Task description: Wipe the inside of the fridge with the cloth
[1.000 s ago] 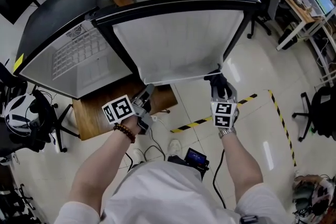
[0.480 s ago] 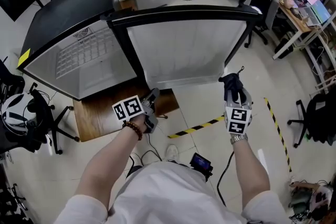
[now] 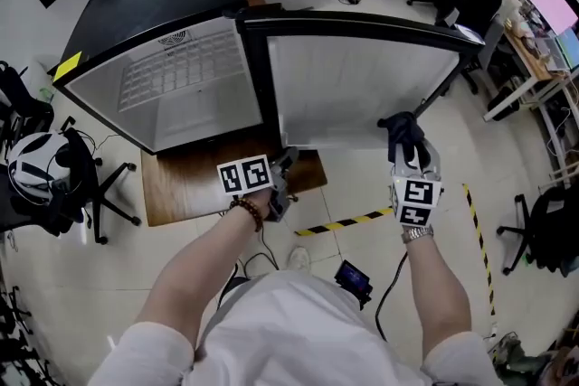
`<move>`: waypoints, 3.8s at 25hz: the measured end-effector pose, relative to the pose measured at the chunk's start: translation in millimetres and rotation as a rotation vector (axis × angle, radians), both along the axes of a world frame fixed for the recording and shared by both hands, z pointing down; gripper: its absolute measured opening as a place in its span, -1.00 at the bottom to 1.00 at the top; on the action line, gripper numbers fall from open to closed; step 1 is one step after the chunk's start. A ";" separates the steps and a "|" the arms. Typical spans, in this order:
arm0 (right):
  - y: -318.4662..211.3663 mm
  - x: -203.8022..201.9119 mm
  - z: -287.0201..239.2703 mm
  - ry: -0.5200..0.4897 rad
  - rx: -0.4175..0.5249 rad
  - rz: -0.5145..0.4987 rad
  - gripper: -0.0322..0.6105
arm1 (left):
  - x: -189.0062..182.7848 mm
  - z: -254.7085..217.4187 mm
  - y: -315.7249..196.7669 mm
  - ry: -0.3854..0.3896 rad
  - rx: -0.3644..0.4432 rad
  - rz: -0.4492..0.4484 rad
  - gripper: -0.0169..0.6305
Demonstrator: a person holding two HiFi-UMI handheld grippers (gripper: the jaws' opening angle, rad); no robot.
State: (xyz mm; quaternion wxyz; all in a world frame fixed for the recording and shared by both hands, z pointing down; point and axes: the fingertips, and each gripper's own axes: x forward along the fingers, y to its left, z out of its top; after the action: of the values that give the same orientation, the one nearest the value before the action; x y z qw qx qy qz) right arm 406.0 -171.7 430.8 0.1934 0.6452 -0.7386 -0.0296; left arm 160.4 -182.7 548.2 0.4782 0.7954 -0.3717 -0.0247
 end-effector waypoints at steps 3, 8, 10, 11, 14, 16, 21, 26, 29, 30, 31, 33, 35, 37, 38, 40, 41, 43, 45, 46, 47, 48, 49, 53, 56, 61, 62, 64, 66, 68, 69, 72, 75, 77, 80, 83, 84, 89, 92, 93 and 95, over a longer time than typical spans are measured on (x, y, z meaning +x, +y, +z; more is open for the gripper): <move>-5.6 -32.2 -4.4 -0.006 0.005 -0.056 -0.55 | -5.9 -5.2 3.5 -0.028 0.023 0.008 -0.80; -8.8 -80.2 -12.1 -0.019 0.008 -0.139 -0.55 | -24.2 -19.7 5.3 -0.030 0.048 -0.014 -0.80; -7.9 -100.6 -15.8 -0.020 0.010 -0.182 -0.55 | -35.1 -31.3 6.1 -0.033 0.077 -0.032 -0.80; -7.6 -111.2 -17.6 -0.018 0.012 -0.205 -0.55 | -41.8 -38.1 6.4 -0.042 0.100 -0.041 -0.80; -4.9 -140.3 -24.9 -0.020 0.021 -0.274 -0.55 | -61.2 -61.2 10.7 -0.090 0.184 -0.070 -0.81; -2.8 -158.4 -29.9 -0.026 0.028 -0.320 -0.55 | -73.7 -75.0 15.8 -0.127 0.235 -0.090 -0.82; -1.7 -198.5 -36.9 -0.035 0.035 -0.409 -0.55 | -101.9 -101.0 29.9 -0.213 0.339 -0.133 -0.84; -0.2 -226.9 -46.6 -0.028 0.047 -0.474 -0.55 | -117.7 -121.1 49.0 -0.312 0.424 -0.163 -0.87; -3.3 -241.3 -58.8 -0.037 0.064 -0.489 -0.55 | -121.0 -134.0 56.5 -0.364 0.477 -0.156 -0.88; -4.3 -245.8 -62.9 -0.041 0.071 -0.488 -0.55 | -122.5 -138.3 58.3 -0.377 0.495 -0.152 -0.88; -5.1 -250.1 -66.8 -0.045 0.078 -0.485 -0.55 | -124.3 -142.7 59.9 -0.388 0.512 -0.146 -0.88; -6.6 -257.2 -74.5 -0.048 0.089 -0.473 -0.55 | -128.3 -151.9 62.5 -0.409 0.546 -0.132 -0.89; -8.1 -262.6 -82.7 -0.051 0.099 -0.456 -0.55 | -132.9 -162.4 64.4 -0.427 0.580 -0.119 -0.89; -9.6 -266.5 -91.5 -0.050 0.111 -0.436 -0.55 | -136.5 -173.5 66.8 -0.444 0.615 -0.102 -0.90; -10.1 -268.3 -95.5 -0.050 0.116 -0.426 -0.55 | -138.4 -178.5 68.5 -0.452 0.633 -0.092 -0.90; -10.1 -272.3 -103.0 -0.050 0.126 -0.409 -0.55 | -142.9 -187.5 72.5 -0.466 0.666 -0.077 -0.90; -10.0 -274.6 -107.0 -0.050 0.133 -0.401 -0.55 | -145.5 -191.6 74.0 -0.473 0.681 -0.071 -0.90; -9.4 -279.2 -115.4 -0.055 0.145 -0.387 -0.55 | -150.4 -199.0 76.3 -0.485 0.708 -0.063 -0.91; -6.5 -284.3 -122.8 -0.062 0.152 -0.377 -0.55 | -153.8 -205.4 79.7 -0.501 0.734 -0.053 -0.91; -3.4 -287.8 -126.0 -0.064 0.155 -0.377 -0.55 | -155.6 -208.9 81.9 -0.510 0.747 -0.048 -0.92; 0.5 -292.2 -129.0 -0.066 0.157 -0.380 -0.55 | -157.8 -213.1 84.1 -0.518 0.760 -0.045 -0.93; 5.3 -297.5 -132.0 -0.070 0.160 -0.386 -0.55 | -160.3 -218.3 86.5 -0.525 0.774 -0.044 -0.93; 11.3 -303.8 -135.0 -0.076 0.162 -0.396 -0.55 | -162.9 -224.3 89.7 -0.531 0.791 -0.043 -0.93; 42.7 -336.8 -145.9 -0.109 0.165 -0.460 -0.55 | -178.2 -249.5 109.4 -0.556 0.844 -0.042 -0.93; 66.7 -363.5 -152.7 -0.140 0.155 -0.509 -0.55 | -198.1 -266.1 127.5 -0.562 0.860 -0.068 -0.93; 102.6 -406.1 -154.7 -0.199 0.130 -0.555 -0.55 | -239.7 -282.6 150.3 -0.580 0.870 -0.109 -0.93; 109.3 -414.0 -154.0 -0.208 0.124 -0.559 -0.55 | -247.5 -284.2 154.5 -0.585 0.871 -0.114 -0.93; 121.2 -427.4 -151.7 -0.219 0.113 -0.560 -0.55 | -261.2 -285.6 163.3 -0.593 0.874 -0.119 -0.93; 130.4 -437.8 -149.4 -0.223 0.105 -0.556 -0.55 | -271.2 -284.9 171.7 -0.601 0.876 -0.114 -0.93; 138.4 -447.0 -147.7 -0.230 0.095 -0.555 -0.55 | -278.4 -283.2 179.2 -0.613 0.878 -0.107 -0.93; 142.1 -451.4 -147.3 -0.233 0.091 -0.559 -0.55 | -281.4 -282.8 182.0 -0.621 0.879 -0.108 -0.93; 150.8 -459.0 -147.6 -0.244 0.080 -0.584 -0.55 | -287.5 -283.9 187.2 -0.642 0.884 -0.134 -0.93; 153.7 -459.7 -147.3 -0.247 0.069 -0.614 -0.55 | -292.4 -287.0 188.0 -0.650 0.883 -0.187 -0.93; 155.3 -460.0 -147.1 -0.244 0.062 -0.635 -0.55 | -294.5 -286.4 188.1 -0.646 0.870 -0.215 -0.93; 155.8 -458.9 -147.2 -0.256 0.059 -0.658 -0.55 | -290.7 -283.9 187.8 -0.650 0.854 -0.233 -0.93; 155.3 -456.3 -144.7 -0.273 0.054 -0.668 -0.55 | -282.5 -280.4 187.2 -0.656 0.852 -0.236 -0.93; 154.9 -455.5 -144.2 -0.277 0.053 -0.670 -0.55 | -280.3 -279.2 186.5 -0.659 0.851 -0.236 -0.93; 152.9 -451.7 -143.2 -0.288 0.051 -0.673 -0.56 | -272.9 -273.5 182.3 -0.668 0.838 -0.232 -0.93; 152.6 -448.2 -143.0 -0.289 0.051 -0.669 -0.56 | -269.1 -270.9 180.5 -0.669 0.834 -0.225 -0.93; 152.5 -446.5 -142.8 -0.289 0.052 -0.667 -0.56 | -267.7 -269.8 180.3 -0.669 0.832 -0.221 -0.93; 152.0 -443.0 -142.1 -0.289 0.051 -0.661 -0.56 | -265.5 -268.0 180.0 -0.672 0.832 -0.215 -0.93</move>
State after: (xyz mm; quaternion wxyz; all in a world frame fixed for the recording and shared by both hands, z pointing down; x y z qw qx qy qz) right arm -37.1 -19.7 288.7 0.0509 0.3737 -0.9260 -0.0177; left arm -105.0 -2.7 280.2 -0.0273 0.8390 -0.5421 0.0370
